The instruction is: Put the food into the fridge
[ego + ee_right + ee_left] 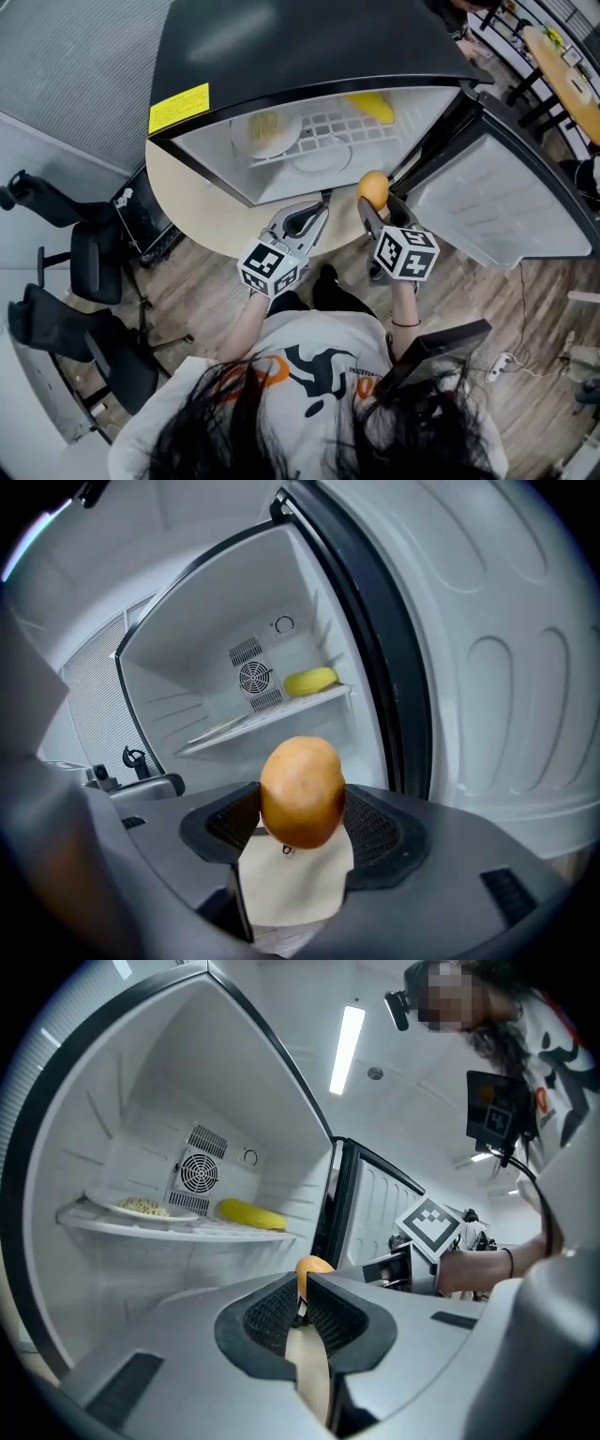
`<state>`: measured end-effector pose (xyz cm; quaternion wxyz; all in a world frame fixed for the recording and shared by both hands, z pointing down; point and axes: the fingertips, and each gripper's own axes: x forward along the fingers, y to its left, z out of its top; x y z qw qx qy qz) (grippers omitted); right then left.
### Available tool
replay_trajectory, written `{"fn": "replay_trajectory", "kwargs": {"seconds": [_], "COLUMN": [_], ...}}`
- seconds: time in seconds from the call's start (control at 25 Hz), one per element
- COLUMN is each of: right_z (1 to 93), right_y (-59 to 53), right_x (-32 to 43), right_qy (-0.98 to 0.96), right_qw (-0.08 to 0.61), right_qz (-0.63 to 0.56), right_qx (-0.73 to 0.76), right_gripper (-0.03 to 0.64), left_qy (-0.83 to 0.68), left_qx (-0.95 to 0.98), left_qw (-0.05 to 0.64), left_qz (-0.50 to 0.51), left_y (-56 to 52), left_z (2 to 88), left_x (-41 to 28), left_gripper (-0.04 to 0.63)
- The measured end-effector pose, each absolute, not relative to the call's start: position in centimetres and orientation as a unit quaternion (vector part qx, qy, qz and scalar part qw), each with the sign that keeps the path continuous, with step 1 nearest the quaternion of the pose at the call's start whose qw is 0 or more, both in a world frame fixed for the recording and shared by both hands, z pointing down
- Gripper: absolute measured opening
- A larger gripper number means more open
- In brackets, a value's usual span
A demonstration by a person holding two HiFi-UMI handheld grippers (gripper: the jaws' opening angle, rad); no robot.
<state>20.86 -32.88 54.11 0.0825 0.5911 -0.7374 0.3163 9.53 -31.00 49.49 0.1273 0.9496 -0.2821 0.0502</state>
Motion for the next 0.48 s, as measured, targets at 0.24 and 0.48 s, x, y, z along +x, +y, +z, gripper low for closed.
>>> {"fn": "replay_trajectory", "kwargs": {"seconds": [0.24, 0.48], "right_z": [56.1, 58.5], "right_y": [-36.3, -39.7], "right_x": [21.1, 21.0], "right_qy": [-0.726, -0.712], "right_qw": [0.115, 0.158], "right_qz": [0.306, 0.291], "right_qx": [0.604, 0.619], "right_gripper": [0.288, 0.288], "left_qy": [-0.292, -0.297], "left_qx": [0.946, 0.944], "left_qw": [0.122, 0.115], "left_qz": [0.076, 0.086], "left_y": [-32.1, -33.5], "left_z": [50.7, 50.9], "left_x": [9.8, 9.7], "left_gripper": [0.023, 0.023]}}
